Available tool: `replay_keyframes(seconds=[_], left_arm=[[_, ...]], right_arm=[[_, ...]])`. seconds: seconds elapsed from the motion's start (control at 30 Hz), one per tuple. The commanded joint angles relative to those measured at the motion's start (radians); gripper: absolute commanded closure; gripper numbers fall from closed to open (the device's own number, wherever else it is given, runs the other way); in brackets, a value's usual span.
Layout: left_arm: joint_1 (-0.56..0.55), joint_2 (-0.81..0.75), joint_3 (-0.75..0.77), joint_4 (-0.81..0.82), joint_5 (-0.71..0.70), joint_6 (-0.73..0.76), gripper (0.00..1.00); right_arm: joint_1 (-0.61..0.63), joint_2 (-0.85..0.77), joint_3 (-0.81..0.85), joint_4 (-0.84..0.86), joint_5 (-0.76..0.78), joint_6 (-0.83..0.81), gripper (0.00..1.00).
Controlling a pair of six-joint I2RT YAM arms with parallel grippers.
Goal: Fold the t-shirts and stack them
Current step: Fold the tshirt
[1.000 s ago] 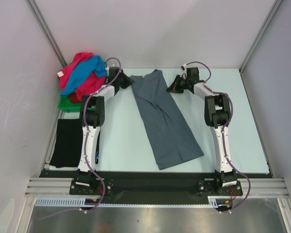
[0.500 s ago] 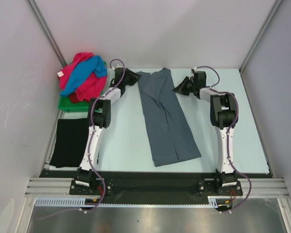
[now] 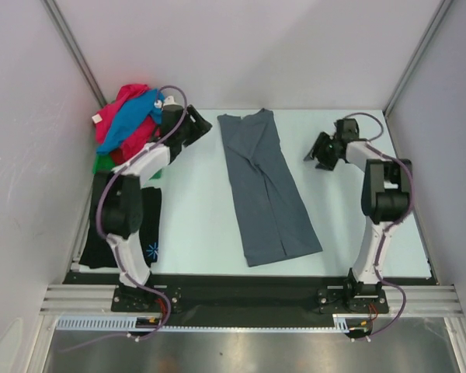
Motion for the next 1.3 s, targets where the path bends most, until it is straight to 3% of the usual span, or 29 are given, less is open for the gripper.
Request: replay_keyframes(seconds=[0.0,0.03,0.17,0.33,0.53,0.8,0.97,1.07,1.23,1.27], left_arm=[[-0.08,-0.286,-0.259,-0.061,-0.066,0.031,0.3],[-0.098,-0.332,-0.384,-0.059,-0.066,0.011,0.3],[-0.216,-0.5,-0.638,-0.062,-0.057,-0.062,0.31],[-0.446,-0.716,-0.952,-0.036,-0.06,-0.195,0.28],[-0.684,-0.842,-1.185,0.096,-0.13,-0.436,0.22],[-0.841,-0.729,-1.174,0.116,-0.118,-0.637,0.34],[-0.867,-0.623,-1.178,0.179,-0.037,-0.741,0.45],[-0.885,-0.617,-1.203,0.177,-0.05,-0.79,0.46],[-0.888,-0.591,-1.204,0.206,-0.034,-0.798,0.5],[-0.888,-0.583,-1.203,0.215,-0.034,-0.796,0.55]], right_arm=[[-0.001,-0.277,-0.214,-0.126,0.077,0.005,0.39],[0.002,-0.337,-0.364,-0.106,0.049,0.021,0.38],[0.028,-0.564,-0.615,-0.093,0.022,0.05,0.37],[0.052,-0.849,-0.784,-0.182,0.054,0.026,0.34],[0.054,-1.051,-0.868,-0.253,0.06,0.013,0.31],[0.066,-1.086,-0.89,-0.265,0.04,0.033,0.3],[0.068,-1.092,-0.887,-0.268,0.038,0.033,0.3],[0.069,-1.103,-0.884,-0.279,0.037,0.032,0.3],[0.069,-1.111,-0.884,-0.273,0.045,0.033,0.3],[0.071,-1.108,-0.887,-0.271,0.043,0.035,0.3]])
